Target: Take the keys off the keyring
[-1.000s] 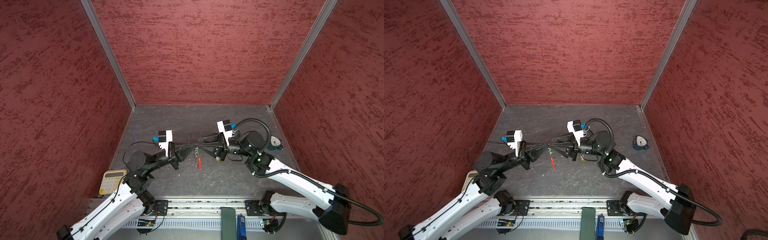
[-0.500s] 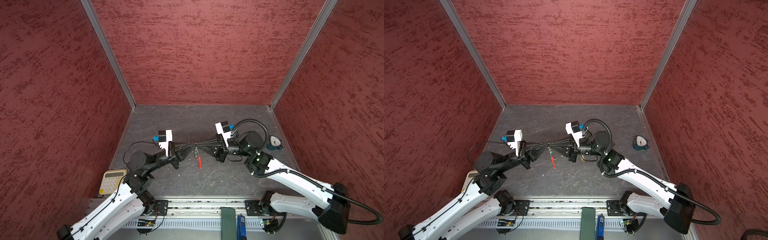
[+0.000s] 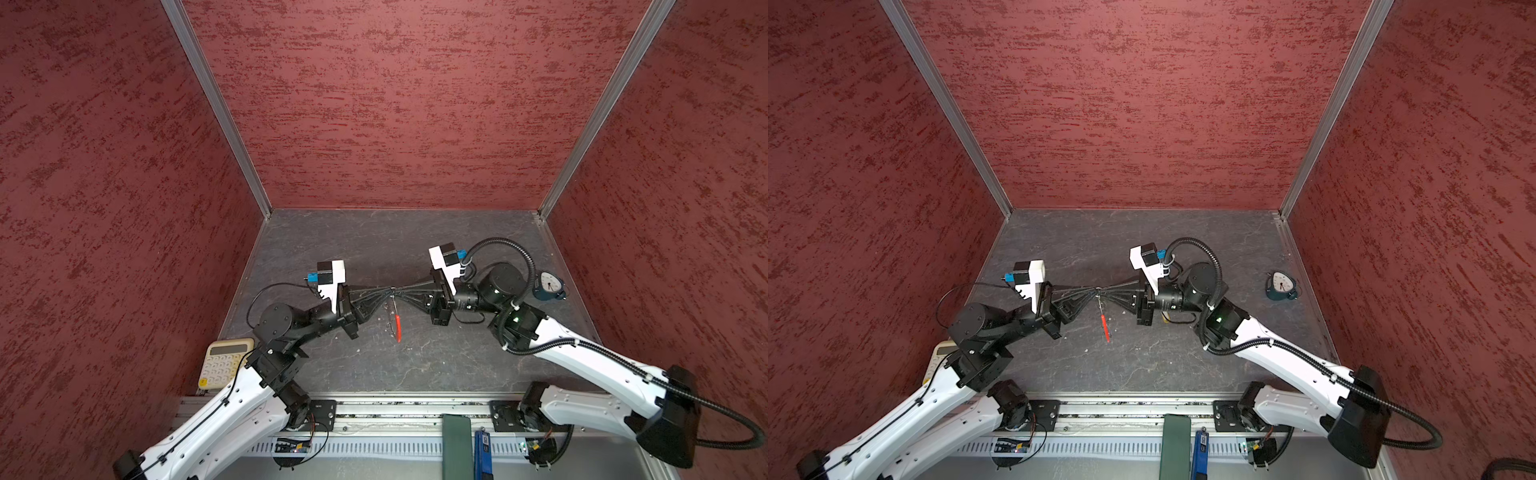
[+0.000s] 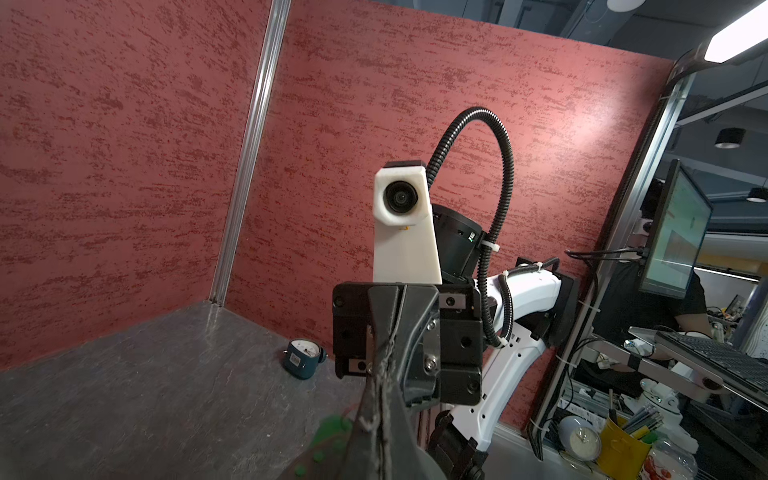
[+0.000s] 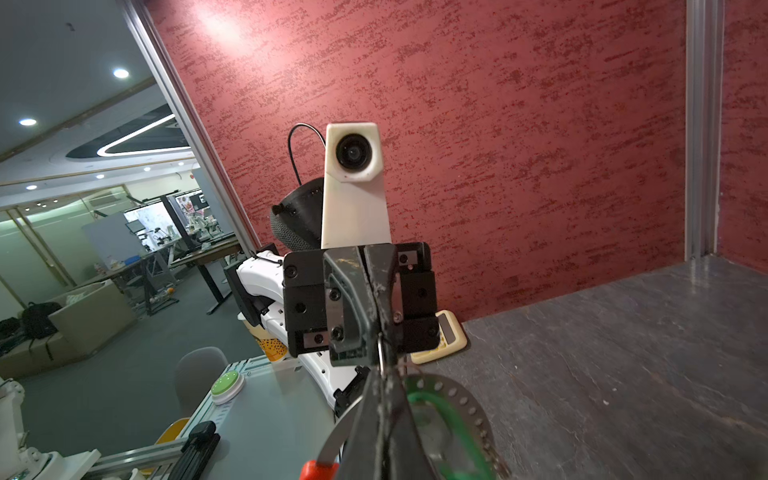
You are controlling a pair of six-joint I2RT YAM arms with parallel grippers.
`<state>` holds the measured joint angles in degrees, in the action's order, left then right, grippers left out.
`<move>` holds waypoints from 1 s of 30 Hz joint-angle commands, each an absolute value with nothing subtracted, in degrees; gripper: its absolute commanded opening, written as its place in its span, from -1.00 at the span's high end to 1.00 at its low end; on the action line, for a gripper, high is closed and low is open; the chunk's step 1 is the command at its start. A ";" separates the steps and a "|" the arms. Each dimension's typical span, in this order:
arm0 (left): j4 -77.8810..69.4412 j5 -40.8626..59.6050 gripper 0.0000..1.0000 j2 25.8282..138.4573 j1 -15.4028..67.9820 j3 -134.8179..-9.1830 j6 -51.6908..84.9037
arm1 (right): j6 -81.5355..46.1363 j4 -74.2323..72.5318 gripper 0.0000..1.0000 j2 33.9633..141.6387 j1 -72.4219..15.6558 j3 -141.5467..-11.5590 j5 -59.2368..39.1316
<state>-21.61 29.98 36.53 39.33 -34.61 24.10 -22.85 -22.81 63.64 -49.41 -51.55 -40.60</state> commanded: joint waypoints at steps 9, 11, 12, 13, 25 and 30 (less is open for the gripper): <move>-4.12 28.16 0.40 35.79 39.22 -41.64 22.94 | -7.32 11.85 1.00 59.50 -50.00 -62.05 -32.66; -0.35 30.02 0.40 37.23 39.16 -43.53 22.81 | -5.55 15.84 1.00 59.63 -50.01 -63.91 -32.27; 1.08 31.03 0.40 38.00 39.13 -44.51 22.76 | -4.83 17.56 1.00 59.80 -50.00 -64.70 -32.34; 2.66 32.56 0.38 38.86 38.88 -45.59 22.76 | -4.18 19.25 1.00 59.98 -50.01 -65.56 -32.51; 14.67 42.45 0.40 44.34 36.04 -53.77 20.29 | -2.41 25.88 1.00 60.65 -50.01 -69.59 -34.38; 16.41 46.79 0.40 46.85 35.83 -55.50 19.49 | -3.06 26.10 1.00 60.96 -50.01 -70.05 -35.18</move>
